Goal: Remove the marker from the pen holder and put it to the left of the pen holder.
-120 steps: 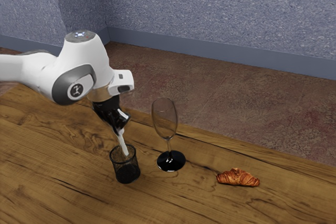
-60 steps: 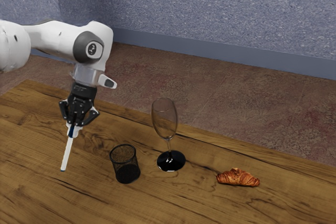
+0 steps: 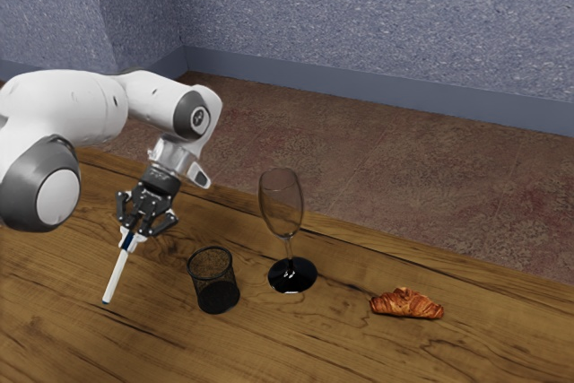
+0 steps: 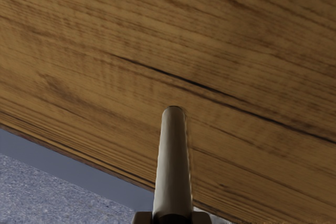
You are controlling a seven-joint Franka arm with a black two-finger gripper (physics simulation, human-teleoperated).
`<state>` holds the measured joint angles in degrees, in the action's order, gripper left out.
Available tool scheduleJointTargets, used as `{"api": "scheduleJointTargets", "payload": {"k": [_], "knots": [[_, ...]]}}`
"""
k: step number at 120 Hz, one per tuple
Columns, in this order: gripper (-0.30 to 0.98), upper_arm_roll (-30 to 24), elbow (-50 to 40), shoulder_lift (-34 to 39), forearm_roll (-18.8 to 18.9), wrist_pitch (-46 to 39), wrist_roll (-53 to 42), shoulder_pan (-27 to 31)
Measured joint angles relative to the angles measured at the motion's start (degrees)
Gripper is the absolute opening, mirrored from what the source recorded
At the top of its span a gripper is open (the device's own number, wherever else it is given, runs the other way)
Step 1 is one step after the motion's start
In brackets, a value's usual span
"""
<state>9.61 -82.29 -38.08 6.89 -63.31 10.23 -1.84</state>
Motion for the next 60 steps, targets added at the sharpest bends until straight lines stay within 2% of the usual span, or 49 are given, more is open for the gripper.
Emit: {"api": "scheduleJointTargets", "payload": {"k": [20, 36, 48, 60], "knots": [[0.31, 0.05, 0.33, -0.34, -0.82, 0.80, 0.29, 1.11], [0.49, -0.01, 2.17, 0.84, -2.43, -0.21, 0.20, 1.34], [0.56, -1.74, 2.65, 9.78, -4.43, -4.36, -0.36, 1.14], [0.61, -3.56, -1.45, 24.59, -5.04, -9.02, -0.89, 0.89]]}}
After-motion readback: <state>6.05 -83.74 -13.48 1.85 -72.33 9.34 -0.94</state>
